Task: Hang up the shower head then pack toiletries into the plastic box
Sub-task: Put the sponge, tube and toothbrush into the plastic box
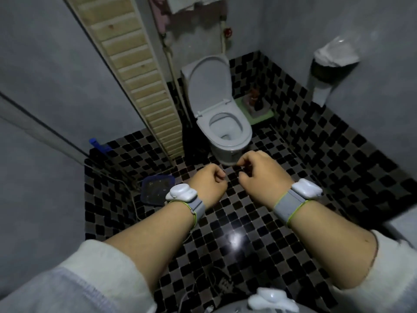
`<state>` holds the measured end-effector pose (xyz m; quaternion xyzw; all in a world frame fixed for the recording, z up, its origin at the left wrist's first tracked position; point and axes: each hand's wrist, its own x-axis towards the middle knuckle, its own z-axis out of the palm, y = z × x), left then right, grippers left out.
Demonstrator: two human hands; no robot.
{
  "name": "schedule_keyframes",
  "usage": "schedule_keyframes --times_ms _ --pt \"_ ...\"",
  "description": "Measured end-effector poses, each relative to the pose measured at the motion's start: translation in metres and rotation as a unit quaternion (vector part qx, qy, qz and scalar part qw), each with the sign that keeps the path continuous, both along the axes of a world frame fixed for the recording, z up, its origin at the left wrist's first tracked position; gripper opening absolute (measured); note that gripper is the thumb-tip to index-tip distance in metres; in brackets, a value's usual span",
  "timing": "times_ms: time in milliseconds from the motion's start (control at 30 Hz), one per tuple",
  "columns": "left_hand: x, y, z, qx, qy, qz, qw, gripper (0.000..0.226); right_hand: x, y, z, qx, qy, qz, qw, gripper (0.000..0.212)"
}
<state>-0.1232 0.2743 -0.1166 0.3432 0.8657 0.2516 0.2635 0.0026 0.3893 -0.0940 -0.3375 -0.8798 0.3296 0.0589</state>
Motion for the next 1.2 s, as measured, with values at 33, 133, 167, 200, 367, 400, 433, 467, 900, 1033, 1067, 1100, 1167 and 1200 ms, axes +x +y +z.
schedule_keyframes --times_ms 33,133,167,200,367,400,433,467,900,1033,1067,1100,1167,1200 --pt "0.011 0.01 0.0 0.0 -0.001 -0.01 1.0 0.008 0.014 0.006 0.0 0.0 -0.002 -0.012 1.0 0.019" --pt "0.053 0.043 0.001 0.003 0.0 -0.034 0.999 0.008 0.064 0.028 -0.003 -0.003 -0.004 -0.042 0.999 0.019" --pt "0.066 0.053 0.001 0.004 -0.002 -0.04 0.999 0.008 0.079 0.033 -0.002 -0.004 -0.008 -0.049 0.999 0.018" --pt "0.082 0.064 0.002 0.0 -0.002 -0.047 0.999 0.009 0.097 0.04 0.0 -0.01 -0.011 -0.058 0.998 0.018" --pt "0.174 0.12 0.001 -0.01 0.001 -0.11 0.994 0.008 0.198 0.075 0.001 -0.008 -0.018 -0.128 0.992 0.018" --pt "0.195 0.132 0.003 -0.014 0.002 -0.125 0.992 0.008 0.22 0.08 0.002 -0.007 -0.017 -0.143 0.99 0.017" --pt "0.199 0.137 0.001 -0.009 0.0 -0.127 0.992 0.009 0.225 0.081 0.002 -0.005 -0.018 -0.145 0.989 0.016" --pt "0.214 0.145 0.003 -0.012 -0.004 -0.137 0.99 0.009 0.24 0.085 0.001 -0.006 -0.015 -0.158 0.987 0.016" --pt "0.371 0.218 0.008 -0.026 0.062 -0.275 0.959 0.014 0.397 0.121 0.0 -0.017 0.034 -0.264 0.964 0.019" --pt "0.402 0.232 0.005 -0.031 0.085 -0.32 0.943 0.02 0.429 0.126 -0.01 -0.031 0.046 -0.312 0.949 0.017" --pt "0.408 0.237 0.003 -0.028 0.088 -0.338 0.937 0.022 0.436 0.128 -0.011 -0.038 0.049 -0.321 0.945 0.017" --pt "0.412 0.243 0.001 -0.027 0.087 -0.35 0.932 0.024 0.442 0.129 -0.013 -0.041 0.052 -0.328 0.942 0.017" --pt "0.419 0.254 -0.002 -0.03 0.085 -0.371 0.924 0.026 0.449 0.132 -0.017 -0.051 0.052 -0.342 0.937 0.018" --pt "0.421 0.26 -0.003 -0.033 0.084 -0.38 0.921 0.028 0.452 0.135 -0.018 -0.059 0.051 -0.351 0.933 0.019"
